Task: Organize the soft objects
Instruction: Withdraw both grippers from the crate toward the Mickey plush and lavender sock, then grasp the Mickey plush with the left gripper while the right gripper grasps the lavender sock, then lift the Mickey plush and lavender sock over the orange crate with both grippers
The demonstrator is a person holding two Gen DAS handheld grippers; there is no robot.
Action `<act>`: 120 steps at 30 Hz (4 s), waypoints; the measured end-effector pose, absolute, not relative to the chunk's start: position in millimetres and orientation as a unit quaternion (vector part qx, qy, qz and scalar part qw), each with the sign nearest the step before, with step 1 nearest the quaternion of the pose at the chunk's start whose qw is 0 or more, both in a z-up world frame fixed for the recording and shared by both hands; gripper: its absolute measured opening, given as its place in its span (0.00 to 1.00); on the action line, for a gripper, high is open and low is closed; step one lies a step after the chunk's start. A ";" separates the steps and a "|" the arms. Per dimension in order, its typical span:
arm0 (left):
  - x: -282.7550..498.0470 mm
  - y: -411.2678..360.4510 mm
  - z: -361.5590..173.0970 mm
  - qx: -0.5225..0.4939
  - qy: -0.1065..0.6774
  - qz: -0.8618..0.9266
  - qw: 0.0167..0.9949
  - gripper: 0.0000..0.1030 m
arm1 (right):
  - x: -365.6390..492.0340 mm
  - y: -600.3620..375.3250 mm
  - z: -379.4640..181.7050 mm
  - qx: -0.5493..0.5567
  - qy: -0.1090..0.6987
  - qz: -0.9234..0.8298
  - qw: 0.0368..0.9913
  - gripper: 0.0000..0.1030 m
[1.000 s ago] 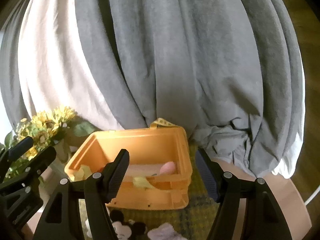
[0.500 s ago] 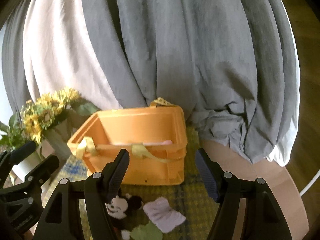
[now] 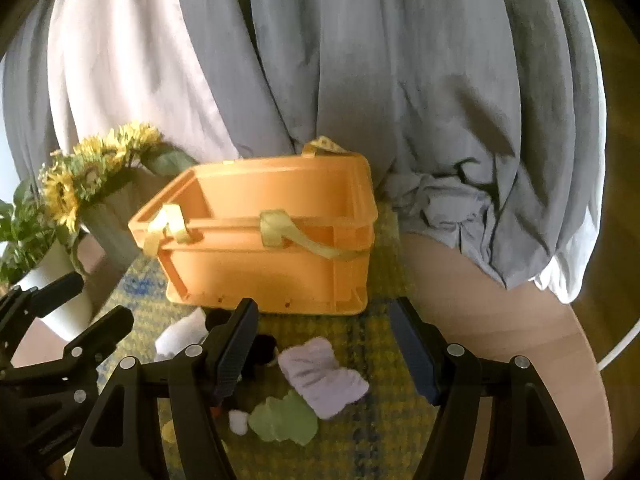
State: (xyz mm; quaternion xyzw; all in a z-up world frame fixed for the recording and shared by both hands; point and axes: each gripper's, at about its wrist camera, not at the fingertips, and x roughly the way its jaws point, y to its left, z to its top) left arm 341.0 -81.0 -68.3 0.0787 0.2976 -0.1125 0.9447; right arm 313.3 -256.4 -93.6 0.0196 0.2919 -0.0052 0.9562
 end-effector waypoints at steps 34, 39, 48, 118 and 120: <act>388.8 -98.1 -152.9 0.055 0.439 -0.164 0.882 0.66 | 352.1 -266.2 -176.7 0.061 0.437 0.019 0.897 0.67; 396.0 -102.9 -163.6 0.059 0.452 -0.165 0.875 0.66 | 357.7 -267.9 -185.6 0.060 0.449 0.018 0.891 0.65; 404.8 -110.7 -175.8 0.065 0.459 -0.162 0.871 0.57 | 362.5 -266.9 -187.8 0.050 0.447 0.020 0.893 0.51; 362.0 -58.8 -1.9 0.039 0.193 -0.127 0.972 0.48 | 318.1 -235.2 -28.5 0.036 0.182 0.039 0.982 0.20; 363.8 -57.8 2.4 0.041 0.186 -0.127 0.973 0.48 | 319.4 -233.2 -22.6 0.036 0.173 0.042 0.983 0.20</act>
